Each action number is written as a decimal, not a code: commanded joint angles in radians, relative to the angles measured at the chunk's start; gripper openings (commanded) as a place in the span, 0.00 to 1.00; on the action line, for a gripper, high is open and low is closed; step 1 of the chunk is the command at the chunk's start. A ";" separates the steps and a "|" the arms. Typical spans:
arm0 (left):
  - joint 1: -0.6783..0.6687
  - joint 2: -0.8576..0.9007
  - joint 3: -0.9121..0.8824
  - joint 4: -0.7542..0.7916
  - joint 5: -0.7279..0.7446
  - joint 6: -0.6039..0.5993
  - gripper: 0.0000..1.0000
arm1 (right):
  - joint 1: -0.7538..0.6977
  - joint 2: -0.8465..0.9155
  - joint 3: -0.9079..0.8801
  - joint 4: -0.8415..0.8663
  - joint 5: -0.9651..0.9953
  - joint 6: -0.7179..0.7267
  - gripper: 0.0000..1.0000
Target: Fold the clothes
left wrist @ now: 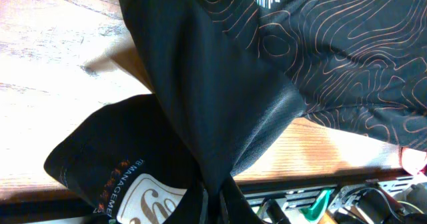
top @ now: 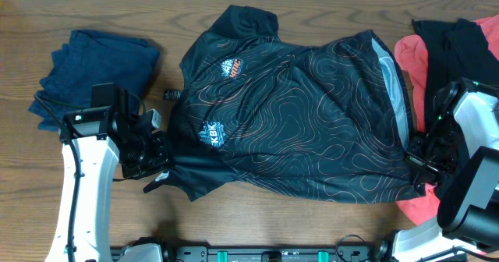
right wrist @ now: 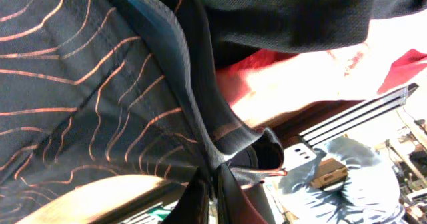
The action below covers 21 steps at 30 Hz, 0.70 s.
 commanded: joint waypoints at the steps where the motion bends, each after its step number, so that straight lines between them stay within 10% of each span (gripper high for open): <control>1: 0.004 0.006 0.001 0.001 -0.013 -0.012 0.06 | 0.002 0.000 0.007 -0.010 -0.003 -0.024 0.09; 9: 0.004 0.006 0.001 0.000 -0.013 -0.012 0.06 | 0.002 0.000 0.000 -0.006 -0.002 -0.025 0.10; 21: 0.004 0.006 0.001 0.001 -0.013 -0.012 0.07 | 0.002 0.000 -0.130 0.172 0.038 -0.009 0.51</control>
